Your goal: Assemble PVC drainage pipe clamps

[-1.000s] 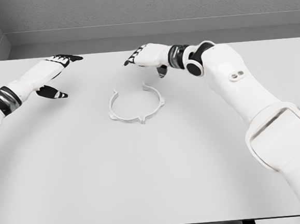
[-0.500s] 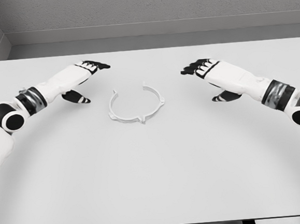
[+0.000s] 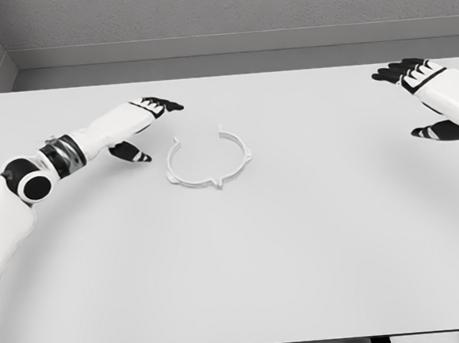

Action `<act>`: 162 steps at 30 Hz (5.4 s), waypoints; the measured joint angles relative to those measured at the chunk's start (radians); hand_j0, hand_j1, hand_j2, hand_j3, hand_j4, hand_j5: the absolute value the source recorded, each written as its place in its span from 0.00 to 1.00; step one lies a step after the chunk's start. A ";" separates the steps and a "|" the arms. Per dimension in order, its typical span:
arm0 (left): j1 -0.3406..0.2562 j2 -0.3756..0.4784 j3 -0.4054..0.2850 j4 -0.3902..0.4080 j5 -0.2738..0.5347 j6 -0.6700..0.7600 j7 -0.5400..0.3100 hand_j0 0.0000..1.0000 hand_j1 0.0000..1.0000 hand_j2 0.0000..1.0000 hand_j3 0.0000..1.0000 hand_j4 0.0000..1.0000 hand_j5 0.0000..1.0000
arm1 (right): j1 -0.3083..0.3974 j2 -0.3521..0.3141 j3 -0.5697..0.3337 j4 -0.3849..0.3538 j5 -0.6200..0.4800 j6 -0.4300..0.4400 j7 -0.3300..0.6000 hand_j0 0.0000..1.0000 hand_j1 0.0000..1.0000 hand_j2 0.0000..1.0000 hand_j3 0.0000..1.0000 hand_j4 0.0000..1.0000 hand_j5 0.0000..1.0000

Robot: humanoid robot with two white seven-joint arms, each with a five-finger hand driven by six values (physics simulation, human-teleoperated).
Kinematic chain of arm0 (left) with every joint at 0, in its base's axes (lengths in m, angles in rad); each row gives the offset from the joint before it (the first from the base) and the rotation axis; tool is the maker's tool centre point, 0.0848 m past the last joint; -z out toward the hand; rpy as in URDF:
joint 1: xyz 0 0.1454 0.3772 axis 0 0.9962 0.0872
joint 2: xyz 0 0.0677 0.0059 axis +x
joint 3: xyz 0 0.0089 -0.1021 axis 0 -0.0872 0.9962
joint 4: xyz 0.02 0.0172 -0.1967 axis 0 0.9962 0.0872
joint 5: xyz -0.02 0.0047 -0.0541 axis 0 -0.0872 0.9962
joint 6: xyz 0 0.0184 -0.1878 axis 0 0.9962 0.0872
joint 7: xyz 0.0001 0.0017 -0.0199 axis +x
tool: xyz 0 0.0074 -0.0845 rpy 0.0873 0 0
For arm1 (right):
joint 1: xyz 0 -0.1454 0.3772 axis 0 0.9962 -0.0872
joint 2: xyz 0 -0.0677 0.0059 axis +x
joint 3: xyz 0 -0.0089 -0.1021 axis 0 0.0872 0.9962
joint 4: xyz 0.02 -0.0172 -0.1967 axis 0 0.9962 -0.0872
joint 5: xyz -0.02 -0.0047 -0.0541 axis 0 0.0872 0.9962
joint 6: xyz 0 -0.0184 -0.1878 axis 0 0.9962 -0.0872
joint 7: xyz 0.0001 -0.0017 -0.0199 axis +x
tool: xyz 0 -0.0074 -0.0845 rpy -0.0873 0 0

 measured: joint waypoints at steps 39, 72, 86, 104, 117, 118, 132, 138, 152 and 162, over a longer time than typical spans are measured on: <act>-0.008 -0.055 -0.022 0.000 -0.010 0.000 -0.002 1.00 1.00 1.00 1.00 1.00 1.00 | -0.014 0.006 0.036 0.006 -0.002 0.000 -0.001 1.00 1.00 1.00 1.00 1.00 1.00; 0.081 0.059 -0.041 -0.170 0.023 0.000 -0.002 1.00 1.00 1.00 1.00 1.00 1.00 | -0.015 0.008 0.042 0.008 -0.002 0.000 -0.001 1.00 1.00 1.00 1.00 1.00 1.00; 0.095 0.045 -0.044 -0.192 0.018 0.000 -0.003 1.00 1.00 1.00 1.00 1.00 1.00 | -0.015 0.008 0.043 0.008 -0.002 0.000 -0.002 1.00 1.00 1.00 1.00 1.00 1.00; 0.094 0.017 -0.044 -0.186 -0.012 0.000 -0.003 1.00 1.00 1.00 1.00 1.00 1.00 | -0.015 0.008 0.043 0.008 -0.002 0.000 -0.001 1.00 1.00 1.00 1.00 1.00 1.00; 0.094 -0.009 -0.044 -0.186 -0.021 0.000 -0.003 1.00 1.00 1.00 1.00 1.00 1.00 | -0.015 0.008 0.043 0.008 -0.002 0.000 -0.001 1.00 1.00 1.00 1.00 1.00 1.00; 0.092 -0.010 -0.044 -0.185 -0.022 0.000 -0.003 1.00 1.00 1.00 1.00 1.00 1.00 | -0.015 0.008 0.043 0.008 -0.002 0.000 -0.001 1.00 1.00 1.00 1.00 1.00 1.00; 0.091 -0.022 -0.043 -0.185 -0.028 0.000 -0.003 1.00 1.00 1.00 1.00 1.00 1.00 | -0.015 0.008 0.043 0.008 -0.002 0.000 -0.002 1.00 1.00 1.00 1.00 1.00 1.00; 0.091 -0.028 -0.043 -0.188 -0.029 0.000 -0.003 1.00 1.00 1.00 1.00 1.00 1.00 | -0.015 0.008 0.043 0.007 -0.002 0.000 -0.002 1.00 1.00 1.00 1.00 1.00 1.00; 0.092 -0.044 -0.044 -0.199 -0.046 0.000 -0.003 1.00 1.00 1.00 1.00 1.00 1.00 | -0.015 0.008 0.043 0.006 -0.002 0.000 -0.002 1.00 1.00 1.00 1.00 1.00 1.00; 0.092 -0.054 -0.044 -0.204 -0.053 0.000 -0.003 1.00 1.00 1.00 1.00 1.00 1.00 | -0.015 0.008 0.043 0.007 -0.002 0.000 -0.003 1.00 1.00 1.00 1.00 1.00 1.00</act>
